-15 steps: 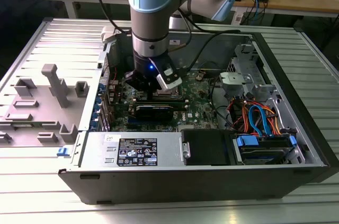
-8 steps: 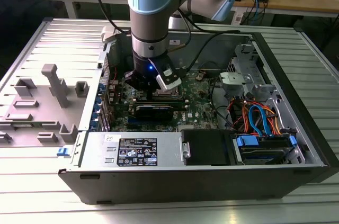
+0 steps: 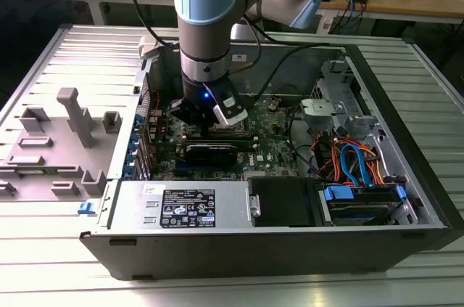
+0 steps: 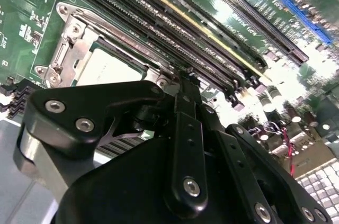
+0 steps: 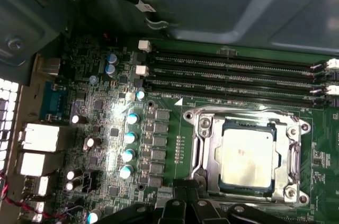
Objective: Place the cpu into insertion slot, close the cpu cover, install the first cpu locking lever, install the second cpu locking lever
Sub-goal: 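Install the second cpu locking lever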
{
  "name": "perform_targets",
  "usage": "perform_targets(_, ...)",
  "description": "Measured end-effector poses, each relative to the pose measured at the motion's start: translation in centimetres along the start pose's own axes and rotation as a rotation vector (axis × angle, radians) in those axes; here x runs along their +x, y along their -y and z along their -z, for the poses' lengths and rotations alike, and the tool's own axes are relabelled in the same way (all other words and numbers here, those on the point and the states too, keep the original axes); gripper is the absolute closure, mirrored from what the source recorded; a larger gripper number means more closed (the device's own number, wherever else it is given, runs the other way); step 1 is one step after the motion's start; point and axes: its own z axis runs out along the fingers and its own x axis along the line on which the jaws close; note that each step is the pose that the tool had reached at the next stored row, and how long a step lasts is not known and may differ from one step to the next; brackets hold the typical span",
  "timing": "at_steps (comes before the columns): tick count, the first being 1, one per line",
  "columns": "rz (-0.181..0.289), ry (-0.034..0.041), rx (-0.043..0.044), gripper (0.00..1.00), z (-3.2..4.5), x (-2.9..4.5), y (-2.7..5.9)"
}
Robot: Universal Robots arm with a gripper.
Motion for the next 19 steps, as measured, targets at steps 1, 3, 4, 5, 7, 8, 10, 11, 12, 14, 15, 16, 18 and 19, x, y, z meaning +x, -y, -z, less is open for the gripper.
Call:
perform_targets(1, 0.000, -0.0004, -0.0004, 0.89, -0.03, 0.01, 0.01)
perform_targets(3, 0.000, 0.0001, 0.0005, 0.89, 0.20, -0.01, -0.03)
perform_targets(4, 0.000, -0.0009, 0.0065, 0.89, 0.32, 0.00, -0.02)
perform_targets(5, 0.000, -0.0012, 0.0077, 0.89, 0.42, 0.00, -0.03)
perform_targets(7, 0.000, -0.0011, 0.0081, 0.89, 0.92, 0.01, -0.08)
perform_targets(8, 0.000, -0.0012, 0.0081, 0.89, 1.06, 0.01, -0.10)
perform_targets(10, 0.000, -0.0011, 0.0081, 0.89, 1.44, 0.01, -0.14)
perform_targets(11, 0.000, -0.0012, 0.0082, 0.89, 1.64, 0.01, -0.16)
perform_targets(12, 0.000, -0.0012, 0.0081, 0.89, 1.82, 0.01, -0.18)
perform_targets(14, 0.000, -0.0010, 0.0078, 0.89, 1.85, 0.00, -0.18)
perform_targets(15, 0.000, -0.0011, 0.0080, 0.89, 1.86, 0.01, -0.18)
perform_targets(16, 0.000, -0.0012, 0.0082, 0.89, 1.85, 0.01, -0.18)
perform_targets(18, 0.000, -0.0012, 0.0081, 0.89, 1.84, 0.01, -0.18)
perform_targets(19, 0.000, -0.0012, 0.0081, 0.89, 1.84, 0.01, -0.18)
